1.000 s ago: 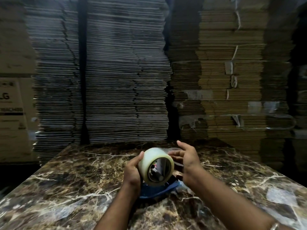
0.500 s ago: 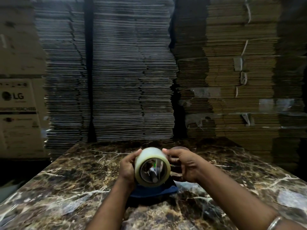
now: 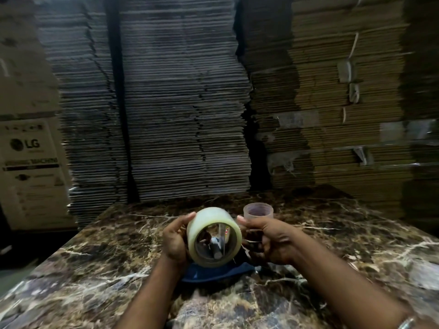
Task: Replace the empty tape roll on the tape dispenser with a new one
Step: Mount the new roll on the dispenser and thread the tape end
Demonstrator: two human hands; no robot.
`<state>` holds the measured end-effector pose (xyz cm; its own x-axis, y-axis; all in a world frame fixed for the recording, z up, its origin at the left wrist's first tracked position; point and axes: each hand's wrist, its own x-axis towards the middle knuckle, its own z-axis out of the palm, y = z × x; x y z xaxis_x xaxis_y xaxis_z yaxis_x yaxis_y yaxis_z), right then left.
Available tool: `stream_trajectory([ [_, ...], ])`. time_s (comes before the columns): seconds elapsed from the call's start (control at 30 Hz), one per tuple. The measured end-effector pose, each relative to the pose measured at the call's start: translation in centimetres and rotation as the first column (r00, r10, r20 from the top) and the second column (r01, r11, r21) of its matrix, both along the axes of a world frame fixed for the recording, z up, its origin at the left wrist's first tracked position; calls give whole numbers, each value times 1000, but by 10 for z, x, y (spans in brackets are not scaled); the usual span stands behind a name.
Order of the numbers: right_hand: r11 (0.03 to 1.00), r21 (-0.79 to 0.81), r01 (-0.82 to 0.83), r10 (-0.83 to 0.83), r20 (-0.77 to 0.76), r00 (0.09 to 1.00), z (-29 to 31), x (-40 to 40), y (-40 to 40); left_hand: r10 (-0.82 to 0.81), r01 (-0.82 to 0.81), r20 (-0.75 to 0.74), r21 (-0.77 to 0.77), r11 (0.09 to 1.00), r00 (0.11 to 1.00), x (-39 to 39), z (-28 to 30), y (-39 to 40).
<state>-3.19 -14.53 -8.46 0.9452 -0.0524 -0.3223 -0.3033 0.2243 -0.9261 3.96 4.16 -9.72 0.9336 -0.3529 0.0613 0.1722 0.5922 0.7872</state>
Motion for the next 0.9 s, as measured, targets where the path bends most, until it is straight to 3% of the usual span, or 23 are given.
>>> stream_trajectory([
  [0.23, 995, 68, 74, -75, 12, 997, -7, 0, -1, -86, 86, -6, -18, 996, 996, -7, 5, -4],
  [0.63, 968, -158, 195, -182, 93, 979, -16, -3, 1, 9, -2, 90, -80, 997, 996, -13, 1, -2],
  [0.77, 970, -156, 184, -167, 120, 979, -17, -2, 2, 85, -80, 72, -62, 995, 994, -10, -1, -2],
  [0.9, 978, -111, 177, -165, 110, 980, -18, 4, 1, 67, -56, 59, -175, 983, 996, -16, 1, -4],
])
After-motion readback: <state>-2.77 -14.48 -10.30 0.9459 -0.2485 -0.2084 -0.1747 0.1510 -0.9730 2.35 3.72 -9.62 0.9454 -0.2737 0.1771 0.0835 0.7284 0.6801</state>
